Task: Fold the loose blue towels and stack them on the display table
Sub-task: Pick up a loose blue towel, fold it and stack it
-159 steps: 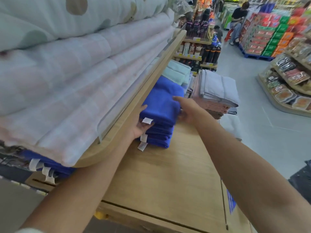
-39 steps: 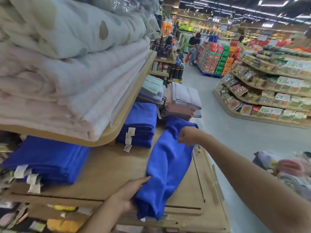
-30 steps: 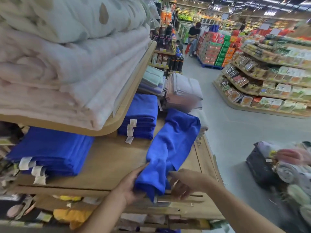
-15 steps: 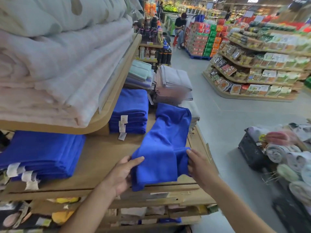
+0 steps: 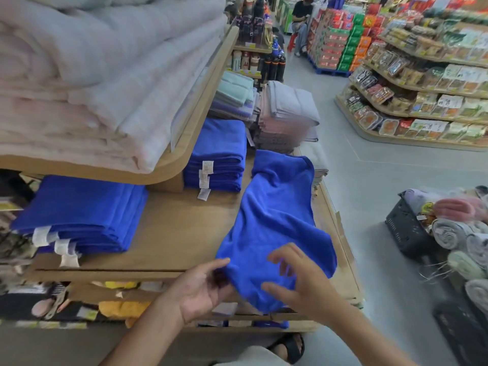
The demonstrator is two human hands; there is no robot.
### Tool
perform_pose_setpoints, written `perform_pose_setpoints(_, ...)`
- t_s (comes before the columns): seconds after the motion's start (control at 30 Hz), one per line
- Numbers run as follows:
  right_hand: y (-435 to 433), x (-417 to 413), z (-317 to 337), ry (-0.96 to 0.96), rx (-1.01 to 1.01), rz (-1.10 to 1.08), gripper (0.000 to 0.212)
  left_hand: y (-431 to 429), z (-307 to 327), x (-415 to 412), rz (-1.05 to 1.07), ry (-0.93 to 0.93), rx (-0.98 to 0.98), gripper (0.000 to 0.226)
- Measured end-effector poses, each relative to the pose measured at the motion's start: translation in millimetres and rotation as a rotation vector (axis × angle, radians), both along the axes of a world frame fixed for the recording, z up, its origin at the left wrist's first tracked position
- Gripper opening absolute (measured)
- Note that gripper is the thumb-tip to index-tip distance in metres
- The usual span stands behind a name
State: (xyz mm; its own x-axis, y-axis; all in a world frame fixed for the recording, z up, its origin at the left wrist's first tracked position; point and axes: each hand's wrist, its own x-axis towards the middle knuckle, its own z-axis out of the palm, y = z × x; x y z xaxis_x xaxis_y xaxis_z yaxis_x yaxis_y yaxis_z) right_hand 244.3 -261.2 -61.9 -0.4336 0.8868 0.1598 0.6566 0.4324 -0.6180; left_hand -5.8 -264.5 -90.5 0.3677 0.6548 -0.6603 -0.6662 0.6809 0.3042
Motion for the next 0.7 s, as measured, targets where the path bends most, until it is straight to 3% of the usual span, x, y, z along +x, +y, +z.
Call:
perform_pose_setpoints(0.07, -8.8, -29.8, -10.1, -0.016, 0.07, 0.19, 0.05, 3.0, 2.7, 7.3, 0.023, -0.039, 0.017, 0.024)
perform_pose_setpoints(0.23, 4.3, -46.6, -11.1, 0.22, 0.154, 0.104, 0.014, 10.0, 3.6, 11.7, 0.052, -0.016, 0.011, 0.028)
perform_pose_setpoints(0.37, 6.2, -44.2, 6.2, 0.338, -0.126, 0.13, 0.011, 23.0, 14.9, 9.7, -0.032, -0.042, 0.081, 0.047)
perform_pose_setpoints(0.7, 0.4, -31.7, 51.6, 0.358, -0.551, 0.248, 0.014, 82.8, 53.8, 25.0, -0.076, 0.109, 0.311, 0.025)
